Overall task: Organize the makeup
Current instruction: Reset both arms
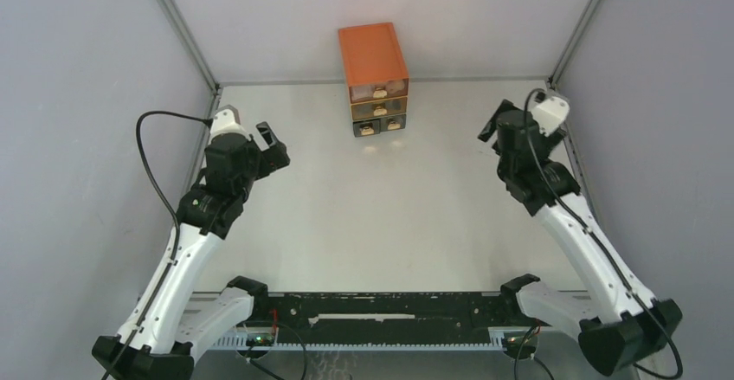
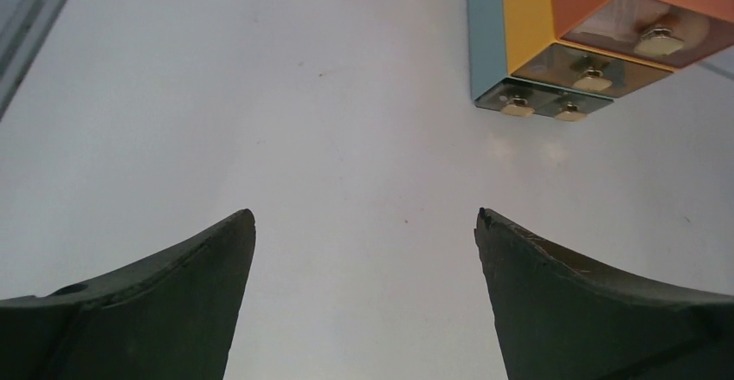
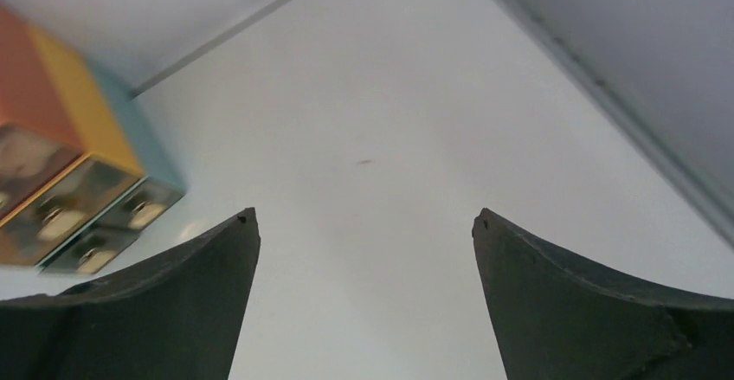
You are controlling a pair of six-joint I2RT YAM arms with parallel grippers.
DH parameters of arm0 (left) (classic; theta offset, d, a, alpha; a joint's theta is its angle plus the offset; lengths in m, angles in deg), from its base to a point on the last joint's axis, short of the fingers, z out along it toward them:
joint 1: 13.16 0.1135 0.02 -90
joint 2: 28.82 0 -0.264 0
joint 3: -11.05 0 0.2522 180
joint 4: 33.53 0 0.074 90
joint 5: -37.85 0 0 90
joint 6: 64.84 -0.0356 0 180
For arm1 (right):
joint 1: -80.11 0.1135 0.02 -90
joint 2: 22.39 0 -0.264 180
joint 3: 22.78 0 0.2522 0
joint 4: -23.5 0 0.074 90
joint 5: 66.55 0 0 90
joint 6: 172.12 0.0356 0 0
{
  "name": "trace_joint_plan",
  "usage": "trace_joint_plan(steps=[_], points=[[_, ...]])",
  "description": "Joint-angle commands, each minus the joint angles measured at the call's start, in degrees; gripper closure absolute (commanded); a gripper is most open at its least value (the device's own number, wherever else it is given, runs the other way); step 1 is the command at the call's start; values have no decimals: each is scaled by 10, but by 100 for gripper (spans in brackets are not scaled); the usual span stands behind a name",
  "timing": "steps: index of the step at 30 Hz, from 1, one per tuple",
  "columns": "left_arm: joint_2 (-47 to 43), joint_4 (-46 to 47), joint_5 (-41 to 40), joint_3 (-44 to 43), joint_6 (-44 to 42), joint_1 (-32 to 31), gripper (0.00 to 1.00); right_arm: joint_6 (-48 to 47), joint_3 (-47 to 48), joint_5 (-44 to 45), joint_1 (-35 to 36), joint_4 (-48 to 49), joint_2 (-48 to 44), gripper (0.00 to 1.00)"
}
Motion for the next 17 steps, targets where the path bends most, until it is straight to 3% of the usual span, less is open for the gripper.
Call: trace_joint_plan(steps=[1,7,17], points=[[4,3,-66,-41,-18,4,0,36,1,134,-20,-101,-77,0],[14,-29,-103,-60,-8,4,0,64,-25,211,-34,-96,-155,0],[-2,-1,-110,-31,-7,4,0,36,-57,169,-46,-41,-184,0]])
